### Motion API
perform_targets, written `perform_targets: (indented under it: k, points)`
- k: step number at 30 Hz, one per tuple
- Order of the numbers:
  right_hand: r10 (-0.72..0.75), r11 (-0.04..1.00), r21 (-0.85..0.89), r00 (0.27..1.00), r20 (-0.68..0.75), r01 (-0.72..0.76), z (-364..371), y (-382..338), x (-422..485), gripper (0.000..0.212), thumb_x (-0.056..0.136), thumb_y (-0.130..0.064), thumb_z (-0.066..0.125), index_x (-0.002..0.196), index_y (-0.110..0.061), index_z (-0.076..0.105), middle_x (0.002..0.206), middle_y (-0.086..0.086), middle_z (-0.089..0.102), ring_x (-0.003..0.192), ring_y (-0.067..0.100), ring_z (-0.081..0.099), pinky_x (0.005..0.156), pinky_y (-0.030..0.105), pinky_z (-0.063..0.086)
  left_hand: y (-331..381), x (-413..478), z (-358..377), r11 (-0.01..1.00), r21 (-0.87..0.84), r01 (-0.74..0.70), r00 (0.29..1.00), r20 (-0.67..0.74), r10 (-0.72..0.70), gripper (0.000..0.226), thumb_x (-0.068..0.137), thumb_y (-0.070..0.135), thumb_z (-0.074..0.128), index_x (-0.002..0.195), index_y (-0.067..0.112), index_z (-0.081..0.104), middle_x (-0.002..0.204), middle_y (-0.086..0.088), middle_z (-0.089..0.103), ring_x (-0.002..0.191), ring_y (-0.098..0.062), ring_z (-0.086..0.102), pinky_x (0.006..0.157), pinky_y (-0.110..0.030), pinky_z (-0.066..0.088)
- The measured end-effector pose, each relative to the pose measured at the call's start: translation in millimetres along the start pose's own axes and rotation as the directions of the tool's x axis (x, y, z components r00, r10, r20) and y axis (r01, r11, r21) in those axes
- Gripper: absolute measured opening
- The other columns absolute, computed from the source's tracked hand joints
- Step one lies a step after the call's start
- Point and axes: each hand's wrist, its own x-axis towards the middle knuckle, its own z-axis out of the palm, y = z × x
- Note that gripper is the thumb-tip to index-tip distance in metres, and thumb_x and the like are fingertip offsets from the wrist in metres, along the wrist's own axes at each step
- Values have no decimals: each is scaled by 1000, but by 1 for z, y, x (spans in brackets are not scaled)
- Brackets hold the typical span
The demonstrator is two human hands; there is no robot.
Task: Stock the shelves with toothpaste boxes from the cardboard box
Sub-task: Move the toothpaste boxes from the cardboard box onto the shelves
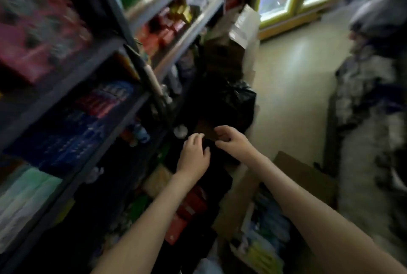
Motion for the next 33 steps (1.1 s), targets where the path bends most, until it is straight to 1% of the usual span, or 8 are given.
perform_targets:
  k: [4,9,15,18,22,26,29,33]
  points:
    - [285,958,-11,957,-50,-286,-29,153,-53,46,92,-17,58,136,-13,46,132,3,49,120,17,49,97,25,41,23,-20,127,999,37,-30,974,224,21,45,99,26,46,140,9,40,144,-8,38,132,-23,35,106,-31,32]
    - [591,806,-34,806,26,-591,1,341,-120,48,96,-21,55,141,-17,39,139,1,42,126,17,44,96,24,38,8,-52,282,999,53,-8,859,512,-20,48,101,31,42,145,14,34,148,-2,33,136,-19,29,109,-31,32]
    - [781,623,-103,609,138,-775,95,516,-168,50,93,-12,53,141,-13,38,135,7,44,120,22,48,92,28,43,-63,-84,432,987,158,-40,670,737,-91,51,100,33,43,147,23,27,155,-2,20,141,-23,20,109,-37,33]
    - [803,593,-154,565,193,-790,136,576,-172,60,89,-14,55,145,-14,31,139,8,41,126,25,43,104,36,38,-96,-92,484,975,196,-101,584,805,-102,59,98,33,47,150,32,18,156,-3,14,142,-27,17,109,-39,29]
    - [791,611,-226,583,185,-758,169,622,-160,65,90,-22,57,147,-17,25,148,7,31,135,26,29,111,40,29,-122,-98,530,947,268,-178,475,866,-156,74,95,34,53,152,35,6,159,-8,3,145,-30,8,114,-43,20]
    - [771,625,-327,627,115,-709,185,644,-145,64,90,-31,56,146,-19,26,147,6,32,134,26,25,109,37,24,-134,-98,559,927,306,-215,440,878,-188,87,91,43,57,152,32,-3,160,-10,-5,146,-30,5,117,-42,14]
    - [763,636,-326,632,132,-699,189,651,-139,71,88,-40,59,147,-23,24,150,4,29,137,24,22,111,36,18,-135,-92,570,933,303,-197,467,865,-182,88,91,44,56,152,33,-7,160,-8,-5,146,-30,4,118,-43,10]
    - [737,669,-284,661,138,-687,188,656,-132,72,88,-45,59,147,-25,23,152,1,26,140,22,18,112,35,15,-135,-83,583,937,294,-191,570,810,-138,85,93,43,54,152,31,-6,159,-10,-4,146,-29,1,119,-43,6]
